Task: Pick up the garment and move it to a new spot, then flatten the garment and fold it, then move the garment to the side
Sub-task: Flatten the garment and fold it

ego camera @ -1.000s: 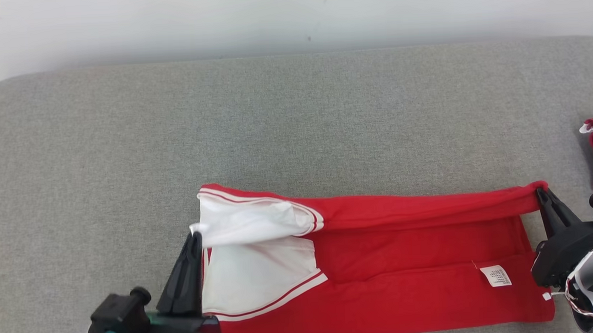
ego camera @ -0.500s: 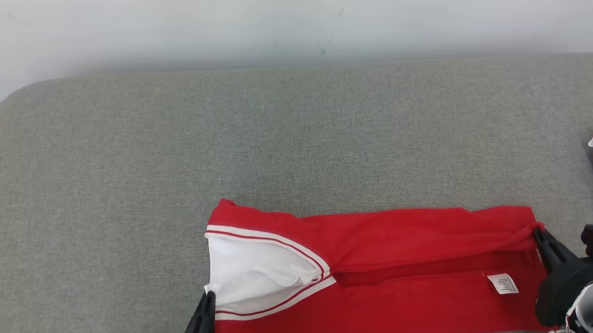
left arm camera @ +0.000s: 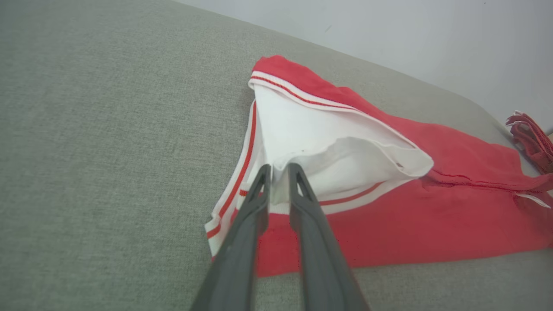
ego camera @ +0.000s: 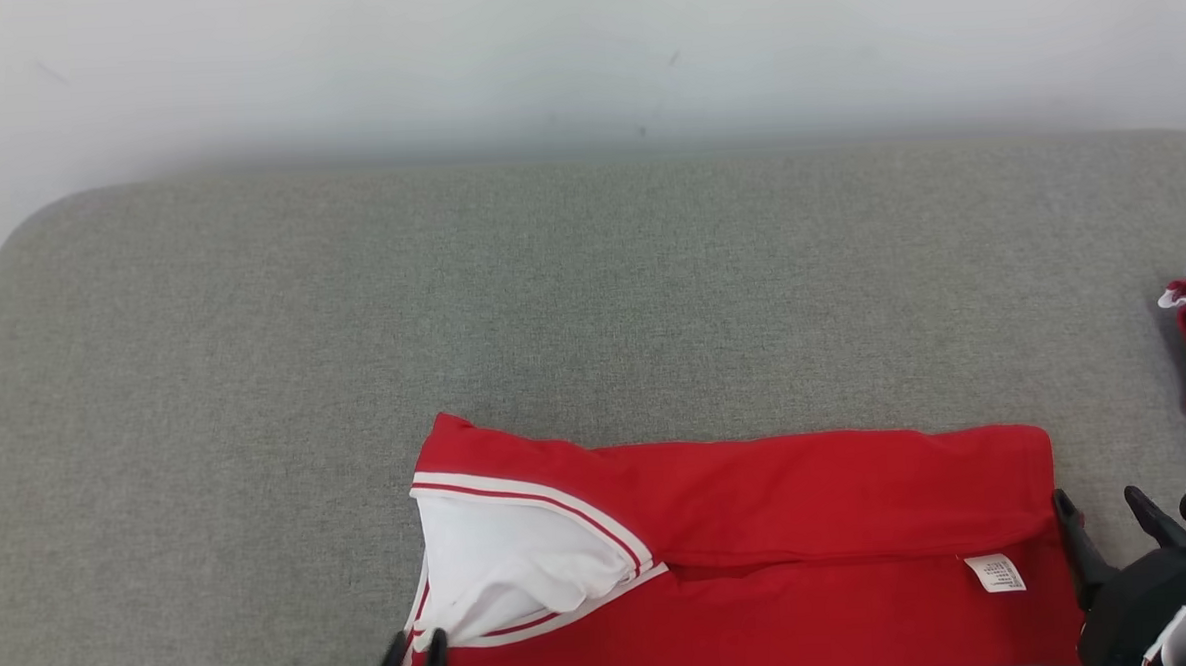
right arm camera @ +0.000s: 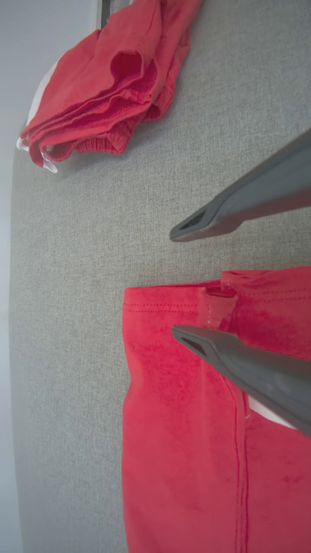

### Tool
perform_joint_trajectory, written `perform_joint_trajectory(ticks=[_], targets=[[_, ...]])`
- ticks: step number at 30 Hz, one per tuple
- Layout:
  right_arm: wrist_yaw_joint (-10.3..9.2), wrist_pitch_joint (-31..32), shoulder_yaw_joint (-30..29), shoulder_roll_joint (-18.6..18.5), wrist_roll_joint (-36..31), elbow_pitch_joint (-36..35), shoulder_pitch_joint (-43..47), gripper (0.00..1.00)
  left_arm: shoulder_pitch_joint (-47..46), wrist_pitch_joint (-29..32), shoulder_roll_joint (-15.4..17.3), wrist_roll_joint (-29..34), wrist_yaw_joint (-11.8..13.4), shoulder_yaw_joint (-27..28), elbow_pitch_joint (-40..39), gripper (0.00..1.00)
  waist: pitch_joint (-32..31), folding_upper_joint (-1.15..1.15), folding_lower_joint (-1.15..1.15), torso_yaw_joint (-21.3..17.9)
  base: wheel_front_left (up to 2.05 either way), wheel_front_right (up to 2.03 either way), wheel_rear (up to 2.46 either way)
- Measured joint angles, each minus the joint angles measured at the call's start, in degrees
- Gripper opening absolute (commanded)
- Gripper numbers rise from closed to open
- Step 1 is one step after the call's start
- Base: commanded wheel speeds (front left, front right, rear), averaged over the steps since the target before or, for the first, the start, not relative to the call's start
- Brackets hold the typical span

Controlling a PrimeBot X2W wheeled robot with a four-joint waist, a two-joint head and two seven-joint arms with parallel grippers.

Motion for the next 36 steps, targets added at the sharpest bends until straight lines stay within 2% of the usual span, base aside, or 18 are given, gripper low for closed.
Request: perform_joint_trajectory(ticks=[4,7,12,14,18,23,28,36], targets=[[0.0,-1.3,-2.4,2.5,0.4,-1.9,1.7,1.0,0.0,-1.3,0.9,1.7,0.5,0.0,1.9,1.0,-0.9,0.0,0.0,-0.2,0.0,0.0,0.0],[-0.01,-1.8,-4.9,5.7,0.5,-4.6,3.5,1.0,0.0,-3.4,1.3,3.3,1.1,0.8,2.0,1.0,-1.8,0.01,0.0,-0.2,0.0,0.0,0.0],[-0.01,-3.4,-7.9,9.1,1.7,-6.8,6.3,1.0,0.1,-4.6,0.7,6.9,1.4,4.9,-1.8,1.0,-3.4,0.0,0.0,0.0,0.0,0.0,0.0],[-0.01,-3.9,-9.1,11.2,2.3,-7.4,7.7,1.0,0.6,-4.7,-1.7,9.6,-0.1,10.0,-6.8,1.0,-4.4,0.0,0.0,0.3,0.0,0.0,0.0],[-0.01,-4.8,-10.3,13.0,2.7,-8.1,9.6,1.0,3.2,-4.7,-4.8,11.5,-3.2,15.6,-9.7,1.0,-5.8,0.0,0.0,0.6,0.0,0.0,0.0],[-0.01,-6.2,-10.2,14.3,2.9,-7.8,10.3,1.0,4.4,-4.7,-6.7,13.7,-5.6,20.4,-10.9,1.0,-7.0,0.0,0.0,0.6,0.0,0.0,0.0],[-0.01,-6.0,-9.8,14.6,2.1,-5.1,9.0,1.0,5.2,-4.7,-7.4,15.5,-6.6,21.8,-9.8,1.0,-7.5,0.0,0.0,0.0,0.0,0.0,0.0],[-0.01,1.4,-12.4,13.6,-0.2,-1.3,3.5,1.0,5.7,-4.7,-7.6,16.4,-7.1,22.3,-8.4,1.0,-7.8,0.0,0.0,-0.1,0.0,0.0,0.0]])
